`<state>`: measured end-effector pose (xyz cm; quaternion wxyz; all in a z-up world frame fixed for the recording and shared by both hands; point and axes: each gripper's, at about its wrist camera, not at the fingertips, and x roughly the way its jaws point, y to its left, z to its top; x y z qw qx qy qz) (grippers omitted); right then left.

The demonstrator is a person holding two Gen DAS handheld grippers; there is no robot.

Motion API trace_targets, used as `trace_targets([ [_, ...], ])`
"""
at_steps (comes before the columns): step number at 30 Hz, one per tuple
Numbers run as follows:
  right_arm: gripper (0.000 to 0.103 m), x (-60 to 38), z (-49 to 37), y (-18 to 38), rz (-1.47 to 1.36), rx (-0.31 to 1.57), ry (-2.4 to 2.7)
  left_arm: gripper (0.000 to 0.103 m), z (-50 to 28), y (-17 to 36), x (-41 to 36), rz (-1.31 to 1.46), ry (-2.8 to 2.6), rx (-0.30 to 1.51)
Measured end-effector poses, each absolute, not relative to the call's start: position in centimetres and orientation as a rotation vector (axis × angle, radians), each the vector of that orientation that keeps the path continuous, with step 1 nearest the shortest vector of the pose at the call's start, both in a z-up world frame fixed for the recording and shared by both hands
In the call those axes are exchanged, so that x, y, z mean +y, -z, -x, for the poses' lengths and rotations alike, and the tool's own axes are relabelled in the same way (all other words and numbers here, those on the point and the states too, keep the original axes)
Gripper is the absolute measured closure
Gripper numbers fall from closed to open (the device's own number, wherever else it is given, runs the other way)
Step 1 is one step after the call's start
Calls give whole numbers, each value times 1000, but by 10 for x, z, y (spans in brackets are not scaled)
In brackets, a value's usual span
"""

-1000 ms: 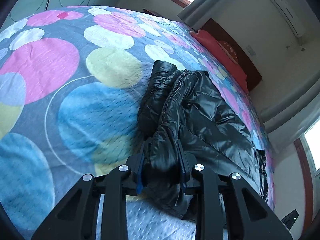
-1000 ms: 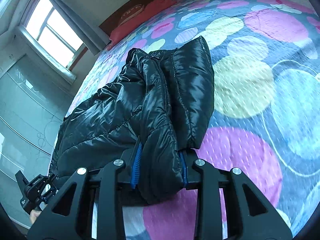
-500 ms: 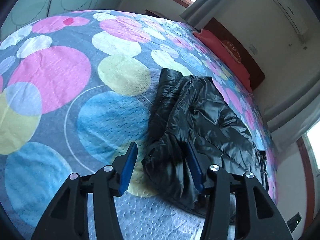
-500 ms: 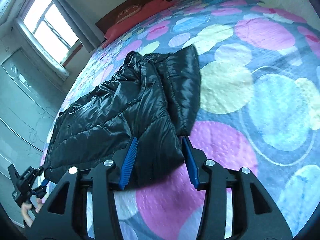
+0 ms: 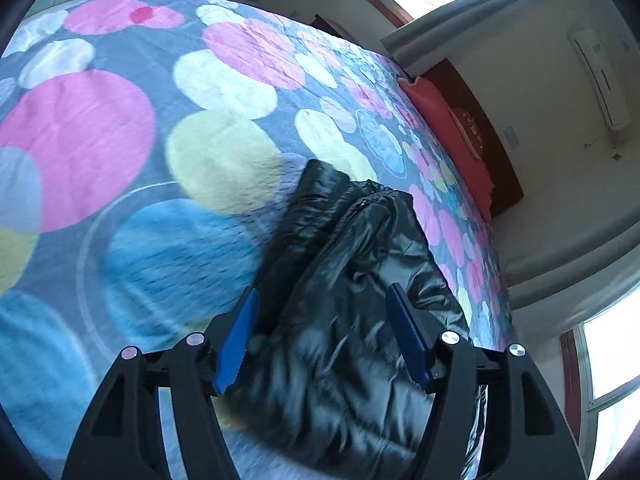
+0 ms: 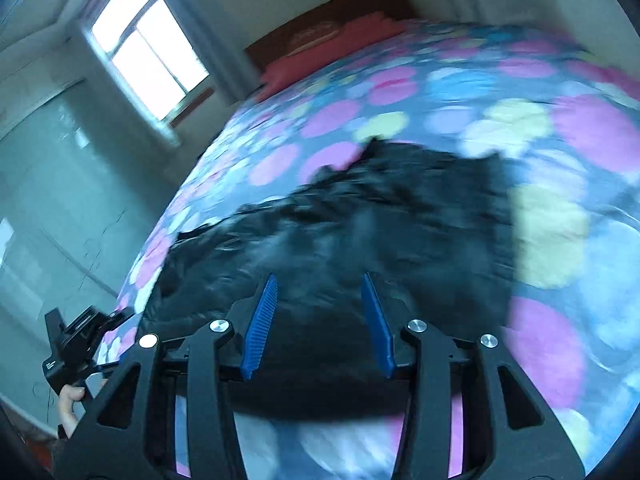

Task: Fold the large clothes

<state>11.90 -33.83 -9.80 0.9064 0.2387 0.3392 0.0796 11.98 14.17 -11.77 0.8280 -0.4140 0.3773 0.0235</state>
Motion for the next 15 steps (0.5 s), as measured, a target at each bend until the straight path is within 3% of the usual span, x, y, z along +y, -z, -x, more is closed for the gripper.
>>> trace_targets([
  [8,60,-278,-197,116,-494,816,-321,35,-141,122,135,865,-71,824],
  [15,66,-267,-210,152,-452,890,-296,30,-151,129,139,863,-86,828],
])
